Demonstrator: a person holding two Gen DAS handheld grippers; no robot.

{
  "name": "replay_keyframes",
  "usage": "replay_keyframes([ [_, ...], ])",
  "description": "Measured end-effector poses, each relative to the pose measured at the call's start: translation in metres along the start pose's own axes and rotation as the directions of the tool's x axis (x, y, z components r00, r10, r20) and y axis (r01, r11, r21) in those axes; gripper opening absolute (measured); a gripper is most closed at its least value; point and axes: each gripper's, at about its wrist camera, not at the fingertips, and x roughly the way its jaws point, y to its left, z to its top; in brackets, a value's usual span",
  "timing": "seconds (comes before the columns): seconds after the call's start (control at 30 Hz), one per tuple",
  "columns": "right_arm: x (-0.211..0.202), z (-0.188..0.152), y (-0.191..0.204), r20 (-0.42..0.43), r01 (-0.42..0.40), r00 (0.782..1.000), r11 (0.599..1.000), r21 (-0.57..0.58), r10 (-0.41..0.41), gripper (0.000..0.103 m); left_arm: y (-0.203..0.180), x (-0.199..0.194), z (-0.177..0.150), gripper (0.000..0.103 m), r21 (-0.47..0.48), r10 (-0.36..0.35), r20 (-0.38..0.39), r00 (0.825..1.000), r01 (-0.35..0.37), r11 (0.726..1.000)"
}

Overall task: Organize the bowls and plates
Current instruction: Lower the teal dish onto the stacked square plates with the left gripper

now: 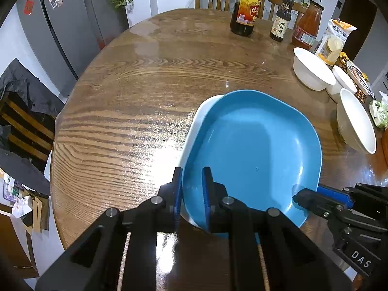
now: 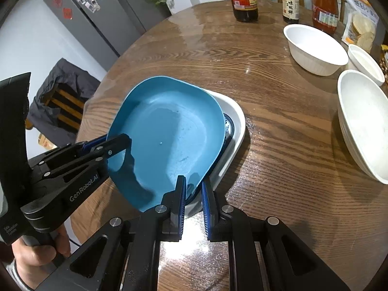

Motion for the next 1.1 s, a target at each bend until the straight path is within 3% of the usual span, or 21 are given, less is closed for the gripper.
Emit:
replay_keyframes([
  [0.73, -0.0017, 0.0010, 0.0021, -0.001, 0.042, 0.999, 0.999, -0.007, -0.042, 0.015, -0.0032, 0.0010, 0.0009, 0.018, 0.000, 0.000, -0.018, 1.000, 0.000, 1.000],
  [1.1, -0.0048, 0.0019, 0.0087, 0.019, 0.102, 0.995, 0.994, -0.040, -0.102, 0.015, -0.0011, -0.0009, -0.0004, 0.018, -0.003, 0.003, -0.010, 1.000, -0.003, 1.000],
])
